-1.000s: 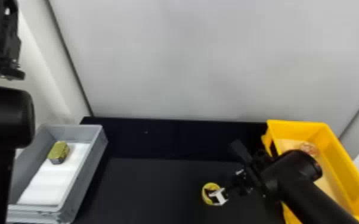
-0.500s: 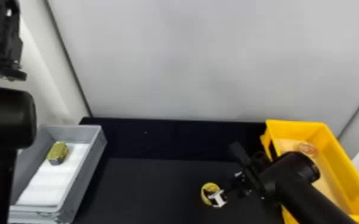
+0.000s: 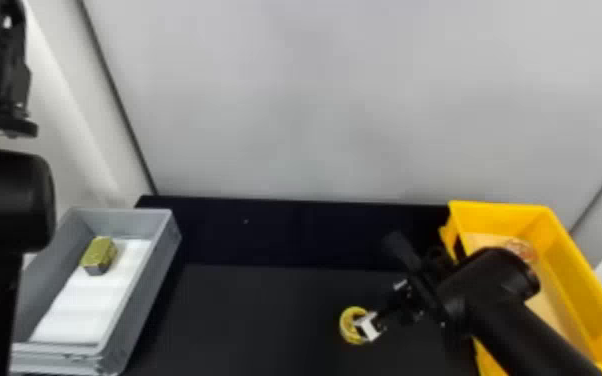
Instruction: Pick up the round yellow can and place it in the yellow rectangular box
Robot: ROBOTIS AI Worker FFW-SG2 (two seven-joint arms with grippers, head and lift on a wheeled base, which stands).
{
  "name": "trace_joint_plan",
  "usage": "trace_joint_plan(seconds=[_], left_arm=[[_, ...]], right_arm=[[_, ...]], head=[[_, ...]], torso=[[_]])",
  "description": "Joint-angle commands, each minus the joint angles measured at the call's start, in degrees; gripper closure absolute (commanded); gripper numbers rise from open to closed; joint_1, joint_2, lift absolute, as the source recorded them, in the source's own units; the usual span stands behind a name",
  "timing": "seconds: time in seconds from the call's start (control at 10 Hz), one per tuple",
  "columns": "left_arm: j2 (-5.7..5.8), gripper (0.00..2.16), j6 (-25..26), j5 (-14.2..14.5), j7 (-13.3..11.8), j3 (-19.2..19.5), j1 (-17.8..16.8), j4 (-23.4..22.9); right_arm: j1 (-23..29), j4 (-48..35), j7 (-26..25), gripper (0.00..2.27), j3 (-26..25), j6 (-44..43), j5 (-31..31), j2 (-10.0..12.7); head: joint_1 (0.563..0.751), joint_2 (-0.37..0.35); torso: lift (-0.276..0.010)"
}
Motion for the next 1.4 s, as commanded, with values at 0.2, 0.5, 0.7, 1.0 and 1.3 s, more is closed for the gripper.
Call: trace_joint_plan(seconds=[0.2, 0.5, 0.7, 1.0, 1.3], left_arm=[[0.72, 0.10, 1.5, -0.1, -0.3, 1.3, 1.1, -1.8], [0.99, 0.10, 1.7, -0.1, -0.3, 1.2, 1.2, -1.9], [0.99, 0.10, 1.8, -0.1, -0.3, 1.2, 1.2, -1.9], [1.07, 0.10, 2.1, -0.1, -0.3, 1.1, 1.1, -1.9], [0.99, 0.10, 2.4, -0.1, -0.4, 0.8, 0.9, -1.9]], right_arm=[[-1.0, -16.6, -0.3, 0.16, -5.3, 3.6, 3.3, -3.3], [-1.2, -16.2, -0.6, 0.16, -4.7, 3.4, 2.2, -3.0], [-0.6, -15.2, -0.9, 0.16, -4.6, 3.5, 0.8, -1.6], [-0.3, -16.1, -0.4, 0.16, -3.8, 5.0, 0.2, -1.2], [0.7, -15.7, -0.3, 0.16, -3.5, 5.6, -1.3, -0.4]], head=[[0.663, 0.054], [0.663, 0.054], [0.663, 0.054], [0.663, 0.054], [0.663, 0.054]], torso=[[-0.010], [-0.010], [-0.010], [-0.010], [-0.010]])
